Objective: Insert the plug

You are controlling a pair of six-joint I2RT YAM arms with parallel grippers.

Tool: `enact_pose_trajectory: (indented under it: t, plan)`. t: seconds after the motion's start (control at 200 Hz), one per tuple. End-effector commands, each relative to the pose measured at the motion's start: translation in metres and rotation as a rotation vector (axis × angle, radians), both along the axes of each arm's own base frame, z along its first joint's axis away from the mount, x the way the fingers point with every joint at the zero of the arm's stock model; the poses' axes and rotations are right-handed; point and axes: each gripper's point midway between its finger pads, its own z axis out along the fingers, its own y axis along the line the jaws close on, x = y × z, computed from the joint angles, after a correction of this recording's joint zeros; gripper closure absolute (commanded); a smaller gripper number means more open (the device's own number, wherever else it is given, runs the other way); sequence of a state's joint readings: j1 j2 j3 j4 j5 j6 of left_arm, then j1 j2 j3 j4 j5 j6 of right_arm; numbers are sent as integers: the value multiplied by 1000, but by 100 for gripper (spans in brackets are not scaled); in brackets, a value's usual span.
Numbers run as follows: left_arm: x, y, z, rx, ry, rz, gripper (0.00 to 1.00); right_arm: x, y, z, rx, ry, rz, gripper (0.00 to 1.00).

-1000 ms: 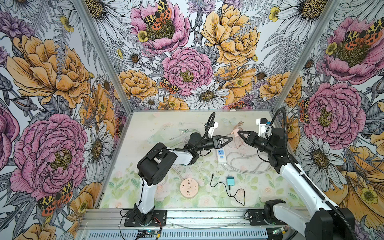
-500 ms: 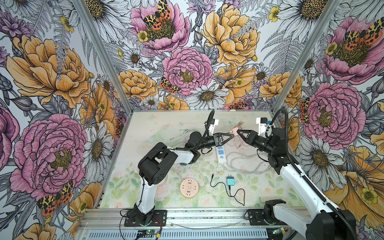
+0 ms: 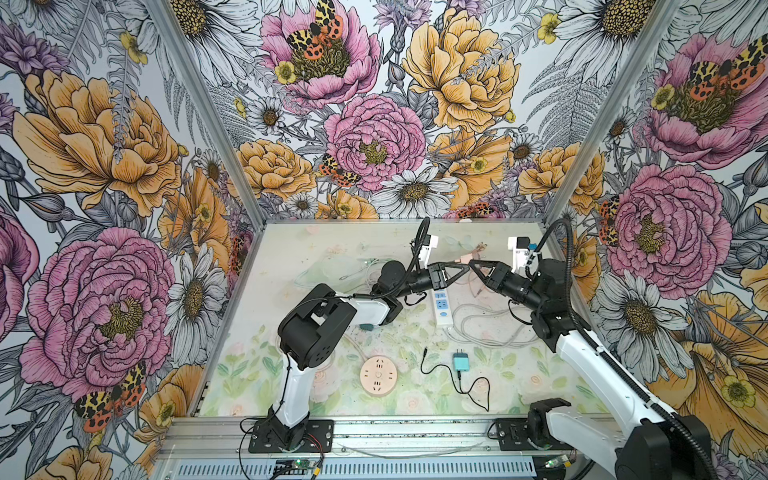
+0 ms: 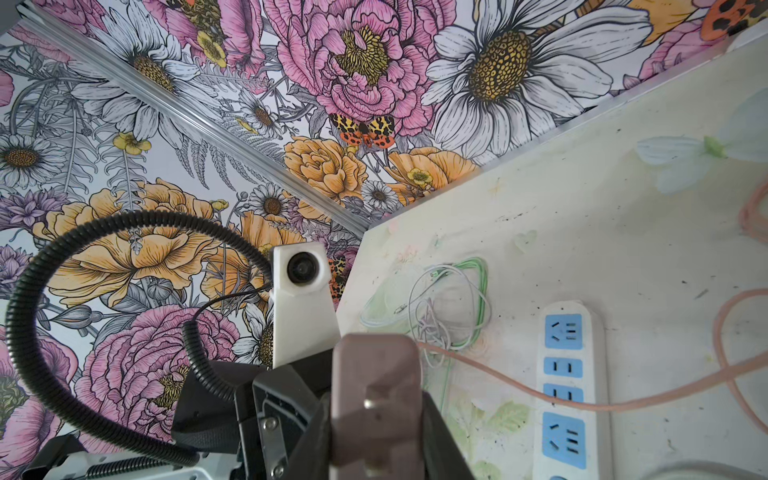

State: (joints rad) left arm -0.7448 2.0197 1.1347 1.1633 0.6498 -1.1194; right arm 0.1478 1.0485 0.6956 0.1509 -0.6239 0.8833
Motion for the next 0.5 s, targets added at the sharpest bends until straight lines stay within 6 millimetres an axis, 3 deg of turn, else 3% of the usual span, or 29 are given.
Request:
enact_pose_trajectory:
  t: [0.0,0.495]
  plan:
    - [5,-5,9,-32,-35,29,61,-12,14,9,27,-22,78,100]
    - [14,4,17,-122,-5,93,62,-21,12,1,2,-5,76,100]
